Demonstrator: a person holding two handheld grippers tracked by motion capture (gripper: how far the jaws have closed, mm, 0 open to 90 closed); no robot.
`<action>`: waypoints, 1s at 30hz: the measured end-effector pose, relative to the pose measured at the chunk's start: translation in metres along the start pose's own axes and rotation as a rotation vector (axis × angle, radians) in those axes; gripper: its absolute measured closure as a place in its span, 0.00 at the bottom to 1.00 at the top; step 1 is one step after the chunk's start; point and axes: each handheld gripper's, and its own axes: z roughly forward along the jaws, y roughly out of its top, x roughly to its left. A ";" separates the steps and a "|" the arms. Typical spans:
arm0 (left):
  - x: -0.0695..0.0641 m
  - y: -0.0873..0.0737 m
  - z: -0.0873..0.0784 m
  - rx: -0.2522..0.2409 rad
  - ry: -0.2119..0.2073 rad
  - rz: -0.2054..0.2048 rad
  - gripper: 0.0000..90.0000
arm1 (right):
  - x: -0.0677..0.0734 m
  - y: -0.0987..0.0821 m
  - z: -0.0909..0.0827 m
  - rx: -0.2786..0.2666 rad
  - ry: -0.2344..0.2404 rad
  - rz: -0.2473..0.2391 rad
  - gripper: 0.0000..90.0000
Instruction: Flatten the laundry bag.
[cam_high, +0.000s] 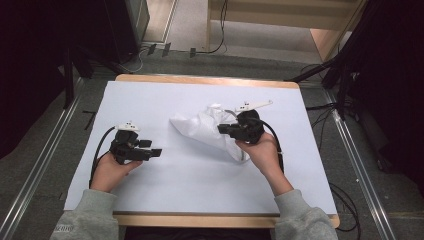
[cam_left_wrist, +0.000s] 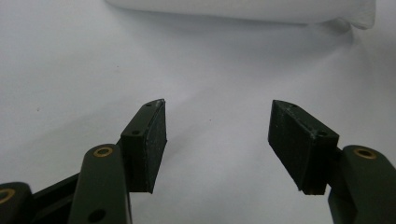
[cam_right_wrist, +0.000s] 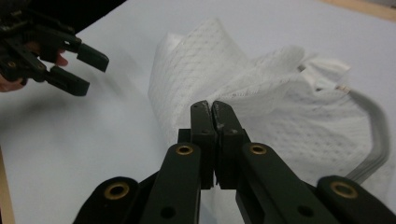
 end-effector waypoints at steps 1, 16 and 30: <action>-0.001 0.000 0.000 -0.001 0.000 -0.004 0.42 | -0.001 0.002 -0.001 -0.006 -0.001 -0.001 1.00; -0.018 0.018 0.025 -0.013 -0.079 0.031 0.44 | -0.068 -0.004 0.037 0.065 -0.112 0.111 1.00; -0.053 0.035 0.064 0.016 -0.156 0.117 0.44 | -0.094 -0.032 0.062 0.158 -0.146 0.164 0.87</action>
